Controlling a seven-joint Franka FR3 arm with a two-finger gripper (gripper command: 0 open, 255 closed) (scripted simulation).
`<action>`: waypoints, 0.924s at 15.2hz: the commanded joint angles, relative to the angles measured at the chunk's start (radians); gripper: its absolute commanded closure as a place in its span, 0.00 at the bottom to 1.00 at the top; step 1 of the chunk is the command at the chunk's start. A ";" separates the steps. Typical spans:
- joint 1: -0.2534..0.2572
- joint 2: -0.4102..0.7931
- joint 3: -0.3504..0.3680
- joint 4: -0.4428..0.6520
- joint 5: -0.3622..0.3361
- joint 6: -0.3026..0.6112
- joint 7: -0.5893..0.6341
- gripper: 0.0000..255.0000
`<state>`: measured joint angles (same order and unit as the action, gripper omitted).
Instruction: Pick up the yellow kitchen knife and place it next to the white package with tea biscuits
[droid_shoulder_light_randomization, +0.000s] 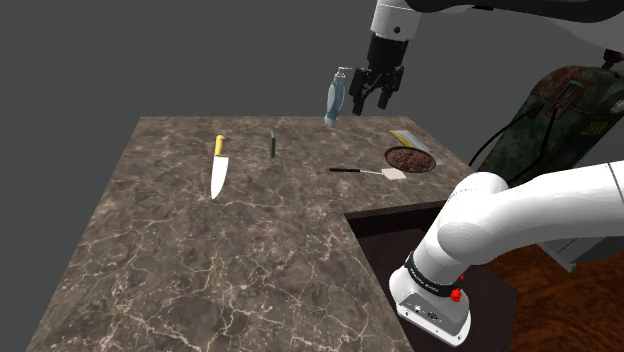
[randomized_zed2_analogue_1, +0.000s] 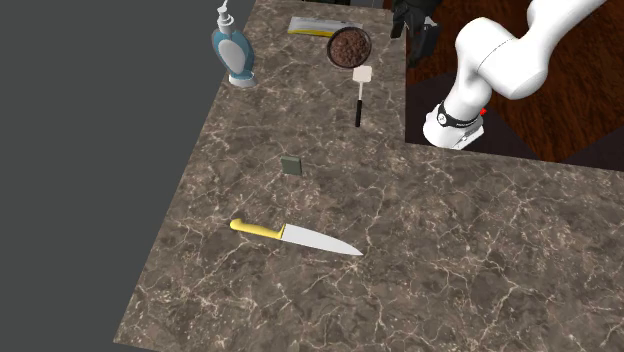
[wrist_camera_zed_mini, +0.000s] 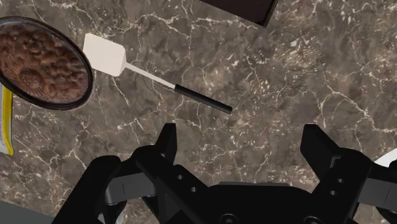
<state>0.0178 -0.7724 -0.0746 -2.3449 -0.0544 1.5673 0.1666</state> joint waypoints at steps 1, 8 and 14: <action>0.000 0.000 0.000 0.000 0.000 0.000 0.000 0.00; 0.022 0.249 0.069 0.087 0.051 0.127 0.120 0.00; 0.037 0.479 0.115 0.214 0.072 0.202 0.214 0.00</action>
<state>0.0521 -0.3419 0.0327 -2.1544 0.0148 1.7486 0.3634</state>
